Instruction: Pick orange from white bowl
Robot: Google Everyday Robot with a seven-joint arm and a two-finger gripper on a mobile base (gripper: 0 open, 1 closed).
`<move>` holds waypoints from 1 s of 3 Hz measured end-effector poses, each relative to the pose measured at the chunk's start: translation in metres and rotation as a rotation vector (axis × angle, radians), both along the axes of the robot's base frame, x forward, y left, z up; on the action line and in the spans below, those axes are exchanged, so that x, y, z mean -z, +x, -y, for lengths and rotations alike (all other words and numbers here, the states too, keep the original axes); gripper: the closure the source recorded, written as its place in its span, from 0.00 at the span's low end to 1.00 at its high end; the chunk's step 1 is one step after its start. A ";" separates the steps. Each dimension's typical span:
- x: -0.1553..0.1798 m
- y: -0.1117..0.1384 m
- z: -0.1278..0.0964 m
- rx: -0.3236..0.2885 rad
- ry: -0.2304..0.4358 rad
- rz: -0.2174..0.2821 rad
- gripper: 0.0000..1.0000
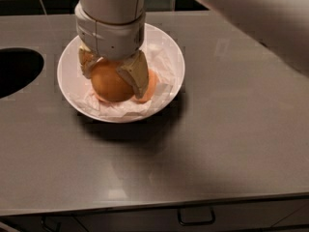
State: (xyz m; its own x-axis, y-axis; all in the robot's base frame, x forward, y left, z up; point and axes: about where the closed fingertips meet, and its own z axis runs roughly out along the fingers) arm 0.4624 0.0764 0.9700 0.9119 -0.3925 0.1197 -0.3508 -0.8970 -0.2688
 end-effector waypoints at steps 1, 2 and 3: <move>-0.014 -0.006 0.006 0.012 0.012 0.042 1.00; -0.023 -0.010 0.012 0.020 0.028 0.070 1.00; -0.025 -0.009 0.015 -0.005 0.079 0.078 1.00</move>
Offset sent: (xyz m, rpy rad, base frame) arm -0.0107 -0.0232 0.0221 0.0259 -0.0757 -0.0377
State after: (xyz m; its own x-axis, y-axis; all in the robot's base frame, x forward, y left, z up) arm 0.4538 0.0611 0.9951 0.9031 -0.3988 0.1596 -0.3212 -0.8736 -0.3655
